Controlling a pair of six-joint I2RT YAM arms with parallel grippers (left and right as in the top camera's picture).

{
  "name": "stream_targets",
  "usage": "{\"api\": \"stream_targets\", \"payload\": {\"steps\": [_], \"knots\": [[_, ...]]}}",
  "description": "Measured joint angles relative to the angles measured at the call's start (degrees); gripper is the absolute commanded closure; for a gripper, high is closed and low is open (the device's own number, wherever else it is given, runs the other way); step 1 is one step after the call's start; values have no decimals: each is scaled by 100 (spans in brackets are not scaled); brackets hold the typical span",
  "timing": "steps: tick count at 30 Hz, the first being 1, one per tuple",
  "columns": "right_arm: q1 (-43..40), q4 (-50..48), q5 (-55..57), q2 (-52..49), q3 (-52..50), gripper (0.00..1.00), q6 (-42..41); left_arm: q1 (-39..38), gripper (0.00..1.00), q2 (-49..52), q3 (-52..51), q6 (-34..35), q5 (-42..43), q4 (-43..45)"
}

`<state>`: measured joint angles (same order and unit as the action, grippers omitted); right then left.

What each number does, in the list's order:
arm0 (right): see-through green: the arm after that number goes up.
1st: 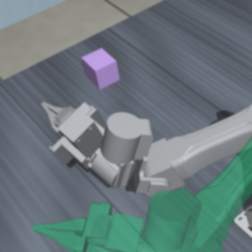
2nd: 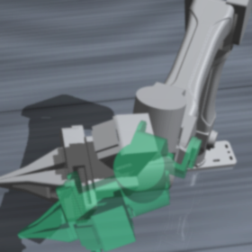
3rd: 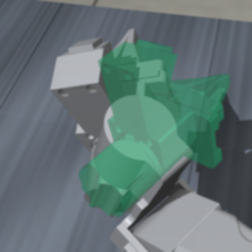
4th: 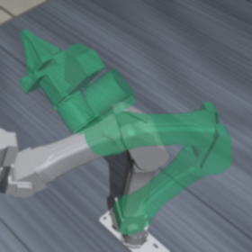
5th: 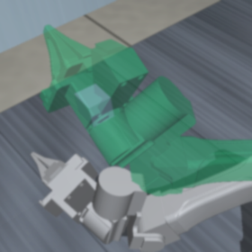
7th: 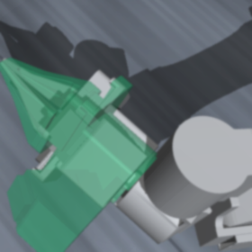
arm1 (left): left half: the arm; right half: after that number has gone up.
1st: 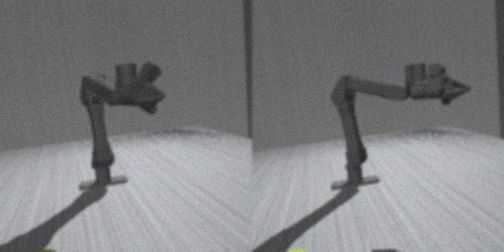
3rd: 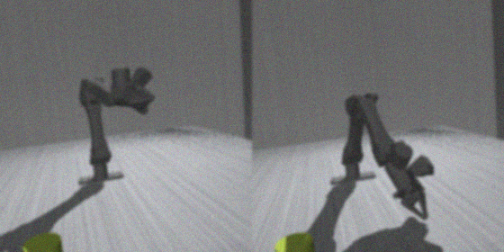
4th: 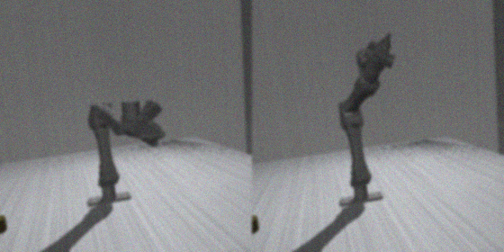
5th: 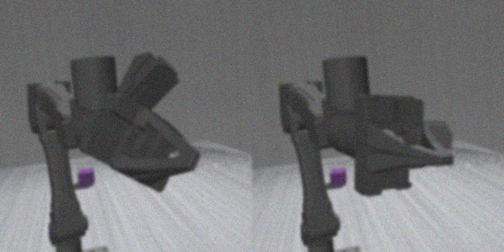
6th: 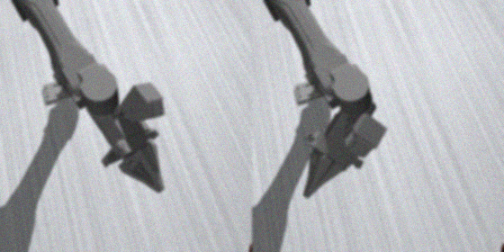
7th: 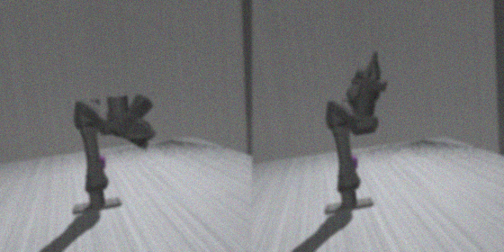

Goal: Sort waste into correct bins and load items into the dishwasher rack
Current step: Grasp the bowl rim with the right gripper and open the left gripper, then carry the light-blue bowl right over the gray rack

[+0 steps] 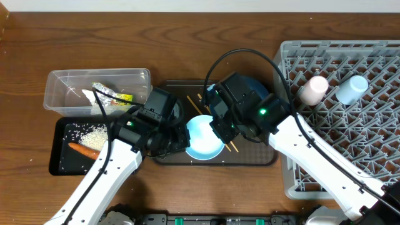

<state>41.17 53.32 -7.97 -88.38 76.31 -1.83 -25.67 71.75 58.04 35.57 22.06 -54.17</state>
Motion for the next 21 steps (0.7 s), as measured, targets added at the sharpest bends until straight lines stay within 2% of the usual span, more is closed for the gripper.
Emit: {"api": "stream_targets", "payload": {"steps": [2, 3, 4, 11, 14, 21], "knots": [[0, -17, 31, 0, 0, 99, -11, -4, 49, 0, 0, 11, 24, 15], [0, -28, 81, 0, -2, 99, -15, -4, 40, -2, 0, 24, 31, 37], [0, -31, 98, 0, -2, 99, -13, -4, 37, -2, 0, 37, 42, 50], [0, -26, 793, 0, -2, 99, -111, 129, 31, -2, 170, -22, 302, 146], [-42, -24, 1373, 0, -4, 99, -260, 348, 30, -22, 531, -170, 350, -15], [-442, 96, 3036, -2, -7, 99, -387, 861, 20, -420, 1005, -411, 372, -28]]}}
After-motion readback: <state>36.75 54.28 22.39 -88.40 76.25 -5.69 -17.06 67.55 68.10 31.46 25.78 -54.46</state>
